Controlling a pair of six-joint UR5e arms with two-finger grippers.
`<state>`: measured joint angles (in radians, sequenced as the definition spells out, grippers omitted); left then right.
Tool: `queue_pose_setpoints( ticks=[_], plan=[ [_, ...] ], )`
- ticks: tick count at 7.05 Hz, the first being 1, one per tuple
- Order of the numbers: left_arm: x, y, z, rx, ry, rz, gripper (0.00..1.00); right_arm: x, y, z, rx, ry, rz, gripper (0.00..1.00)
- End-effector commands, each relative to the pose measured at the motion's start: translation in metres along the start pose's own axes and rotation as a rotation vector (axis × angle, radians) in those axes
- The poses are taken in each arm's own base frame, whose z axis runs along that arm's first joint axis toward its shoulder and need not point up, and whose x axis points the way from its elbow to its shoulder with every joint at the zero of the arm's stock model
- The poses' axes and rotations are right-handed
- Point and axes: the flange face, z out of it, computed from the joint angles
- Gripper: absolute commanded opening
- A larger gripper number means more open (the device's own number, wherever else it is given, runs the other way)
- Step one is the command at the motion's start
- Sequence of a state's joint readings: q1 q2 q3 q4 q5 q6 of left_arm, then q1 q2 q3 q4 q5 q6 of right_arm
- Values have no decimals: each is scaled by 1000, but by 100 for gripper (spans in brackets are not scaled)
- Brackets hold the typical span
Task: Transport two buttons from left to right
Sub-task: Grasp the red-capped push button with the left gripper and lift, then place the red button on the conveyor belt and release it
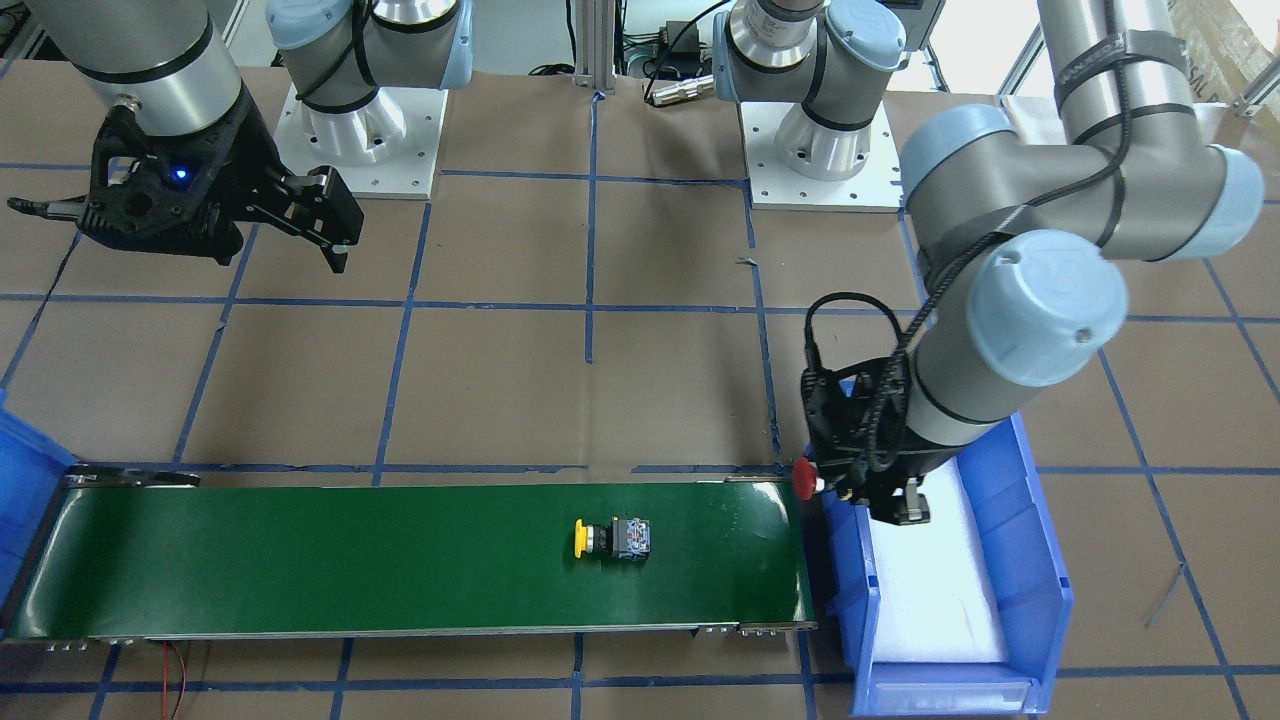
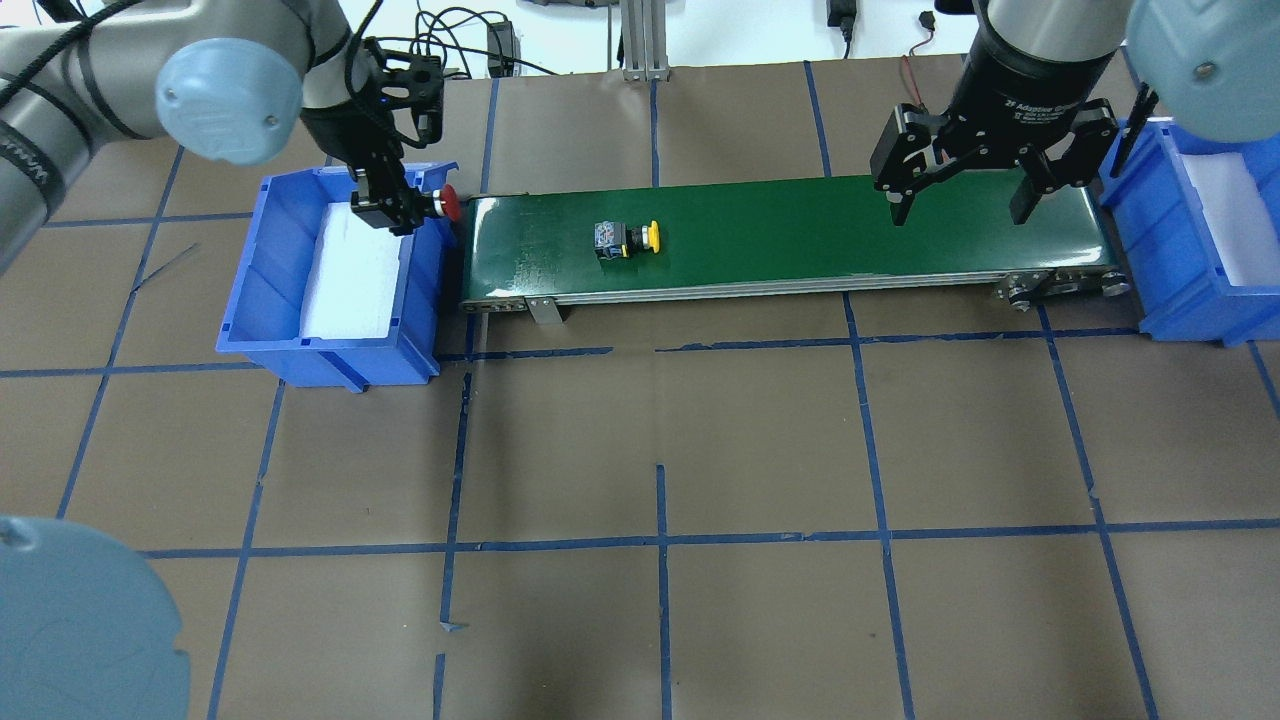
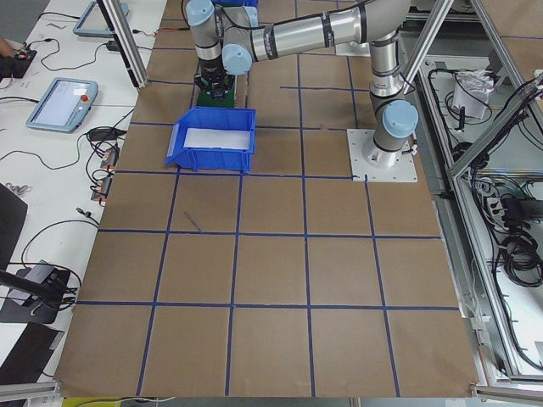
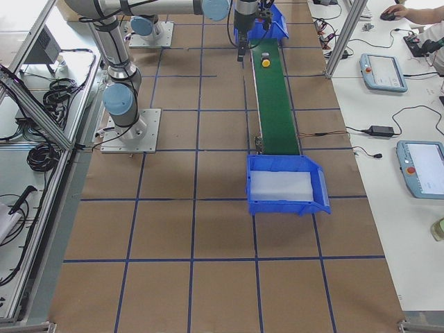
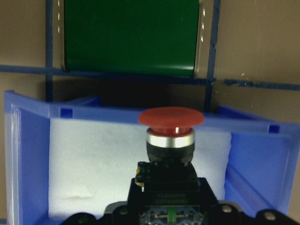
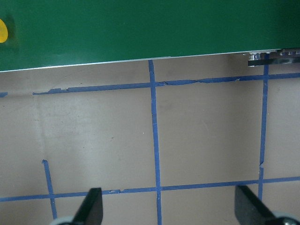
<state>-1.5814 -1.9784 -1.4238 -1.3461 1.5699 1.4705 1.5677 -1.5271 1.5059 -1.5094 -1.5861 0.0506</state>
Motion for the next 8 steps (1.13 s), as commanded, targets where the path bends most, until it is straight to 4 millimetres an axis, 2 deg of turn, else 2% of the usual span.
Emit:
queue_pose_setpoints(
  ticks=[1, 3, 4, 5, 6, 8],
  plan=[
    [-3, -45, 23, 9, -11, -2, 23, 0, 0, 0, 0, 0, 0, 100],
    [-5, -45, 30, 7, -4, -1, 23, 0, 0, 0, 0, 0, 0, 100],
    [-13, -44, 42, -1, -15, 2, 23, 0, 0, 1, -1, 0, 0, 100],
    [-25, -43, 64, 2, -22, -2, 23, 0, 0, 1, -1, 0, 0, 100],
    [-29, -43, 76, -1, -21, -2, 23, 0, 0, 0, 0, 0, 0, 100],
    [-33, -44, 89, -1, -19, -2, 27, 0, 0, 0, -1, 0, 0, 100]
  ],
)
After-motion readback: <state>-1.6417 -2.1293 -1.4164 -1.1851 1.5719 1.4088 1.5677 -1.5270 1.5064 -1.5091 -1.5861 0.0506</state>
